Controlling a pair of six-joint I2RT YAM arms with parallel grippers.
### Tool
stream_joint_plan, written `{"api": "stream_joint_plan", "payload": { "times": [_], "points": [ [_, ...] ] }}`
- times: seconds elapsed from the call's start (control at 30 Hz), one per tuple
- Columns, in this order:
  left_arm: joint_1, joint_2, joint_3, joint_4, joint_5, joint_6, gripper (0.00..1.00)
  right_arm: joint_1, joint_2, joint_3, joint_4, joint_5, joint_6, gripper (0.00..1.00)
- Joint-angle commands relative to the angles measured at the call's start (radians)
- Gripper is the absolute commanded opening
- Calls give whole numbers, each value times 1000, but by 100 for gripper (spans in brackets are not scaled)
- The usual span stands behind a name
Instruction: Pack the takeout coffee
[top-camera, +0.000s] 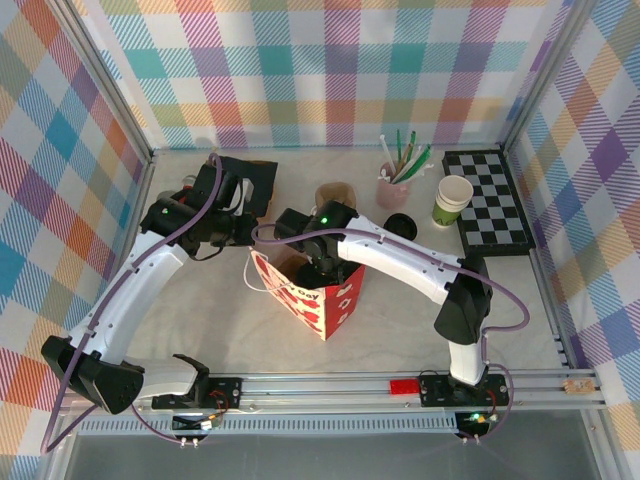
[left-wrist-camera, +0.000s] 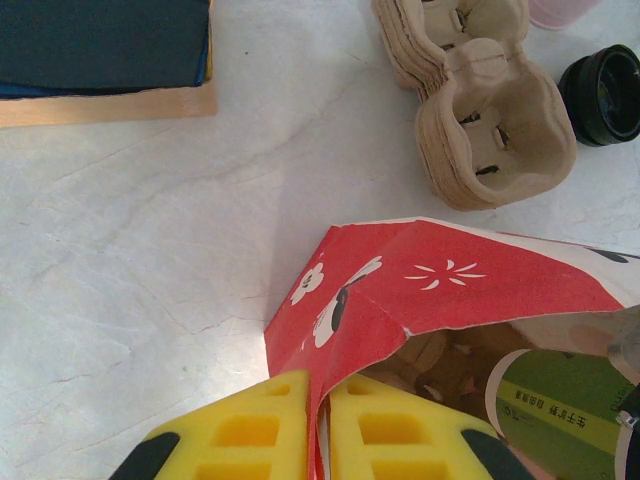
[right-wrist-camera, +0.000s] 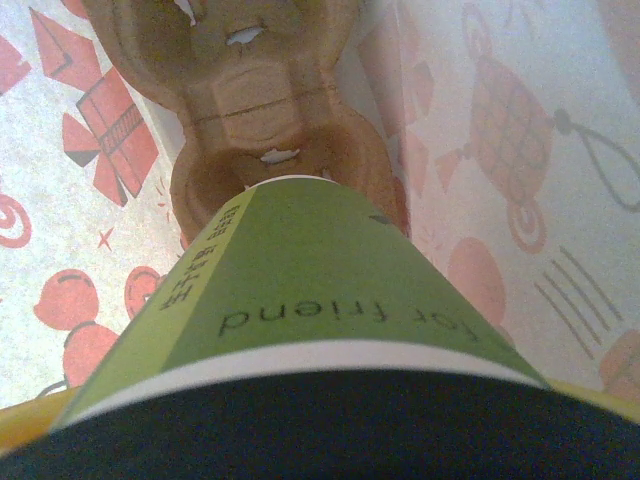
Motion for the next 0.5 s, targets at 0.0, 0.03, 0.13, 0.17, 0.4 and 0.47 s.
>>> {"api": "stream_joint_plan", "payload": {
  "times": [0.0, 0.03, 0.13, 0.17, 0.4, 0.47],
  "points": [
    [13, -3, 32, 4, -17, -1, 13, 1, -13, -13, -32, 7, -8, 44],
    [13, -3, 30, 4, -16, -1, 13, 2, -14, -14, -31, 7, -10, 44],
    [13, -4, 30, 4, -16, -1, 13, -1, -14, -20, -25, 7, -10, 44],
    [13, -4, 30, 4, -16, -1, 13, -1, -15, -24, -23, 7, -9, 44],
    [13, -5, 28, 4, -16, -1, 13, -4, -17, -45, -6, 0, -9, 44],
    [13, -6, 28, 5, -16, -1, 13, -5, -18, -50, -1, -1, -9, 44]
  ]
}}
